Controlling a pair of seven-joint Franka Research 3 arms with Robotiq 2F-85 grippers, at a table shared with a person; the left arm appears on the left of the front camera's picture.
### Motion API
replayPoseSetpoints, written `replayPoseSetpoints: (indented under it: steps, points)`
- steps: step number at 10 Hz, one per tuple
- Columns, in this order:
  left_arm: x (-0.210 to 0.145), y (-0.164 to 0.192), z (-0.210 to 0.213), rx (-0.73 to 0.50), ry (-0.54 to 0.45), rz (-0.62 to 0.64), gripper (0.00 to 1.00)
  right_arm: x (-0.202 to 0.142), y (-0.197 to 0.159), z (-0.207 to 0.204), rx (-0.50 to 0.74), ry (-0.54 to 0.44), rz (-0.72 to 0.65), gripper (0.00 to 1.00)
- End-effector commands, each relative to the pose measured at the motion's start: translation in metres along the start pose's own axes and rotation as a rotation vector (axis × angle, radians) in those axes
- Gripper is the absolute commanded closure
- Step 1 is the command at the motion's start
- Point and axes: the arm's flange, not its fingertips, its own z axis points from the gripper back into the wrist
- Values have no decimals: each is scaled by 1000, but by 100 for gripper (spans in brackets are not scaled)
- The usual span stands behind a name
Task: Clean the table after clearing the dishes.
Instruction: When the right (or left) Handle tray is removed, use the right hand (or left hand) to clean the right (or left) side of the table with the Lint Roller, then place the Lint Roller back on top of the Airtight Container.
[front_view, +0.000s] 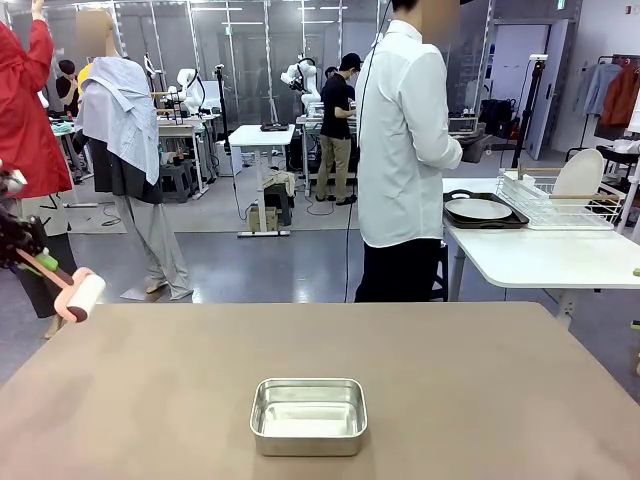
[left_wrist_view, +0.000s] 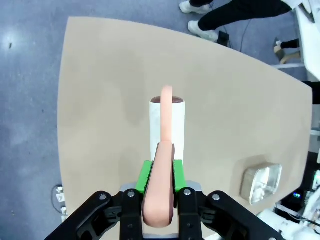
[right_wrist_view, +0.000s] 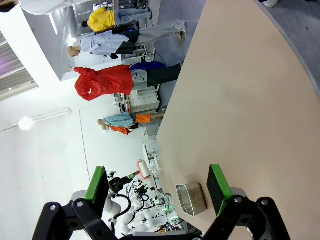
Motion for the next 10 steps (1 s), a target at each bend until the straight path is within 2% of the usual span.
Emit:
replayPoseSetpoints:
  steps: [1, 2, 10]
  points:
    - [-24, -12, 17, 25, -21, -1, 78, -2, 2, 2, -9, 12, 5, 0]
    - [0, 0, 0, 0, 0, 0, 78, -2, 2, 2, -9, 12, 5, 0]
    - [0, 0, 0, 0, 0, 0, 78, -2, 2, 2, -9, 12, 5, 0]
